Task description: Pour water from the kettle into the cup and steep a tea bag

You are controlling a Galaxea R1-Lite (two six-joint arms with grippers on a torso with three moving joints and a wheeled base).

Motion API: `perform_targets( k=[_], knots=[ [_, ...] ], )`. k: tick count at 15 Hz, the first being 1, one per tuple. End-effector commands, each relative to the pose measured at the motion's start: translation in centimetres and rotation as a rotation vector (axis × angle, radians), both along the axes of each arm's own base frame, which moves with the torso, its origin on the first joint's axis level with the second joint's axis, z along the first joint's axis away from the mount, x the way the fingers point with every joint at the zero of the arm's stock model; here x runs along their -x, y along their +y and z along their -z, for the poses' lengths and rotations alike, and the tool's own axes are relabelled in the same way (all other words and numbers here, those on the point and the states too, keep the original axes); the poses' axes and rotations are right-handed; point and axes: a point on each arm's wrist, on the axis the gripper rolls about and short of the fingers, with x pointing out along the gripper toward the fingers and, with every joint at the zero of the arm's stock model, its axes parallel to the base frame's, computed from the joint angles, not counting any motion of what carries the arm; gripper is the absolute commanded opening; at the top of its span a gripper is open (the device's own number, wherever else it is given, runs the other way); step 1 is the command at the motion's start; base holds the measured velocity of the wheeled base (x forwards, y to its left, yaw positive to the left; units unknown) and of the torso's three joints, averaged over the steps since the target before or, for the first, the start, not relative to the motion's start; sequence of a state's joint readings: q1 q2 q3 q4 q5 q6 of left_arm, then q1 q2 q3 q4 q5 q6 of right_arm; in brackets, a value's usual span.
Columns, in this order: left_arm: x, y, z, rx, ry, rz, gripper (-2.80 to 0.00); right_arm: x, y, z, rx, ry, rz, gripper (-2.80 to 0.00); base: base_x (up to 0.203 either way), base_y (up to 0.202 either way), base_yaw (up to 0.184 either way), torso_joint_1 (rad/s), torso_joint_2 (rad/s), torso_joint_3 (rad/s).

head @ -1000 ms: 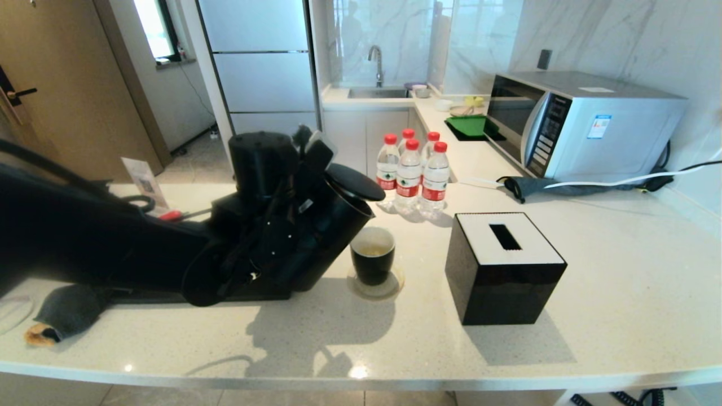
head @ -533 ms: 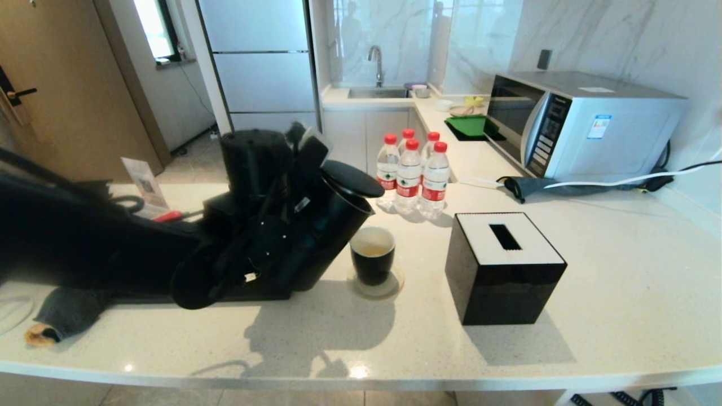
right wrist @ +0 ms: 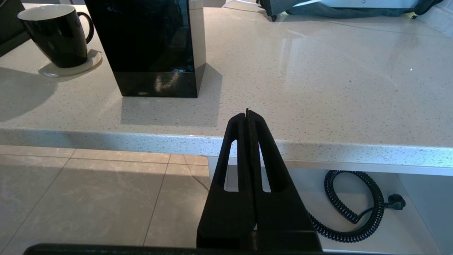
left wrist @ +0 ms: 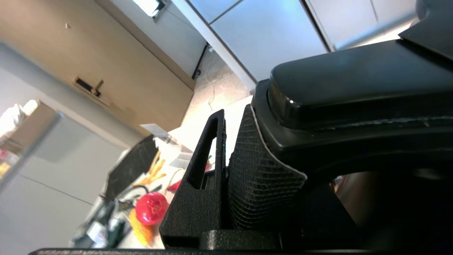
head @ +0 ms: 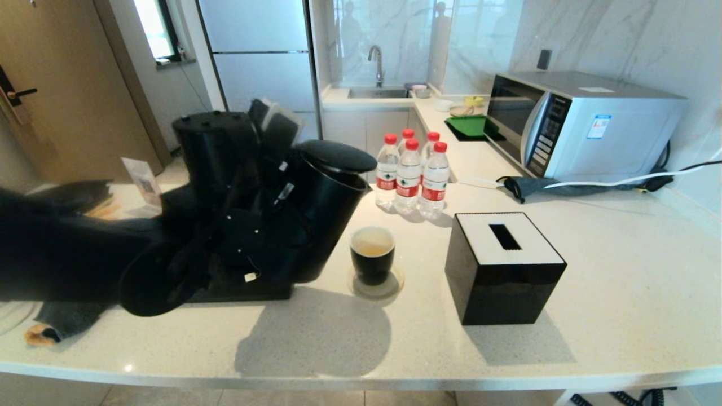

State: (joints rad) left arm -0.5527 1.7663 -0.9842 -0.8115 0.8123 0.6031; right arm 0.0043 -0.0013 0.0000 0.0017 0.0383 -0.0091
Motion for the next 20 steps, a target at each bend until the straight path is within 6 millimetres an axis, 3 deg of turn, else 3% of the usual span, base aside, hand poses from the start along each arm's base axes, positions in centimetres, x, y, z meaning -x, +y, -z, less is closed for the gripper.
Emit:
perform_targets(
  k=[1,6,16,20],
  knots=[
    [0.7,1.4,-1.8,0.058,-0.057,-0.027,-2.80,0.0,0.0,0.0,0.001,0.001,-0.002,-2.80,0.000,0.000,0.000,0.000,0.00,0.000],
    [1.8,6.2,-4.2,0.177,-0.160,-0.086,-2.80,0.0,0.0,0.0,0.000,0.000,-0.001,-2.80,0.000,0.000,0.000,0.000,0.00,0.000],
    [2.9,19.3,-4.8,0.264,-0.251,-0.100,-2.80,0.0,0.0,0.0,0.000,0.001,-0.001,-2.80,0.000,0.000,0.000,0.000,0.00,0.000],
    [3.8,23.2,-3.4,0.309,-0.232,-0.128,-2.80,0.0,0.0,0.0,0.000,0.000,-0.002,-2.80,0.000,0.000,0.000,0.000,0.00,0.000]
  ],
)
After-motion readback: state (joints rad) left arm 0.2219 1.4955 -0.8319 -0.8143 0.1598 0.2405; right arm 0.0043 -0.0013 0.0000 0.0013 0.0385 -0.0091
